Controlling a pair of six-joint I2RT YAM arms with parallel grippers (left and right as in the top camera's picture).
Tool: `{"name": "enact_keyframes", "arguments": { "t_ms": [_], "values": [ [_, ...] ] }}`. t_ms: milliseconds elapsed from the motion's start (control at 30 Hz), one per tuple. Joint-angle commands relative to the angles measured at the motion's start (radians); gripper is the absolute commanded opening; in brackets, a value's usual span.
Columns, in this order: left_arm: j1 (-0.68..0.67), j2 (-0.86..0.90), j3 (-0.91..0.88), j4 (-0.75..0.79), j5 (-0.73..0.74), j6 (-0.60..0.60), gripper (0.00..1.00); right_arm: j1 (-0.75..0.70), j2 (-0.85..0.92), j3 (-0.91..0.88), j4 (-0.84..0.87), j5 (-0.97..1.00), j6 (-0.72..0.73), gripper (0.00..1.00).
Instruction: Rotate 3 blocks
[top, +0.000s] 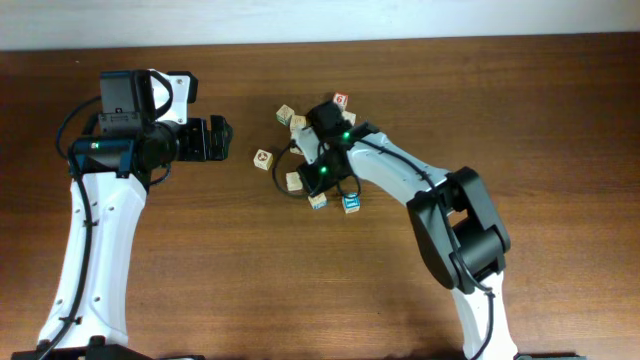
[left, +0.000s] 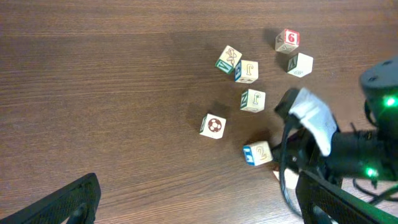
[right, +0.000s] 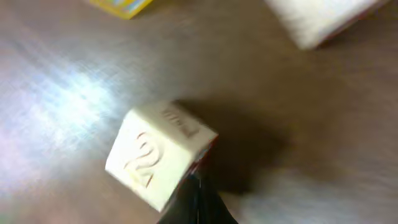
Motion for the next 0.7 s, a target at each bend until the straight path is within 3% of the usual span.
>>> {"name": "enact_keyframes", "arguments": {
  "t_ms": [0,67,100,133,167,233,300,467,600,667],
  "values": [
    [-0.002,0.003,0.018,-0.001,0.002,-0.006,0.99,0.035,0.010,0.036,-0.086,-0.070,-0.024,0.04],
    [-0.004,0.004,0.018,-0.018,0.002,-0.006,0.99,0.033,-0.045,0.095,-0.230,-0.068,-0.020,0.05],
    [-0.008,0.008,0.017,-0.031,0.002,-0.007,0.99,0.016,-0.105,0.116,-0.280,0.014,0.076,0.09],
    [-0.031,0.032,0.013,-0.054,0.002,-0.007,0.97,-0.011,-0.172,0.117,-0.326,0.125,0.206,0.20],
    [-0.053,0.058,0.013,-0.062,0.001,-0.007,0.94,-0.039,-0.211,0.117,-0.365,0.181,0.275,0.24],
    [-0.134,0.169,0.013,-0.058,-0.012,-0.006,0.90,-0.135,-0.256,0.117,-0.420,0.222,0.327,0.38],
    [-0.219,0.299,0.016,-0.036,-0.082,-0.007,0.88,-0.237,-0.256,0.117,-0.459,0.213,0.326,0.40],
    [-0.358,0.486,0.017,0.065,-0.129,-0.022,0.87,-0.274,-0.256,0.117,-0.477,0.217,0.296,0.43],
    [-0.430,0.524,0.017,0.138,-0.240,-0.078,0.70,-0.272,-0.255,0.116,-0.481,0.217,0.289,0.43],
    [-0.439,0.524,0.017,0.129,-0.246,-0.102,0.49,-0.272,-0.255,0.116,-0.481,0.217,0.289,0.43]
  ]
}}
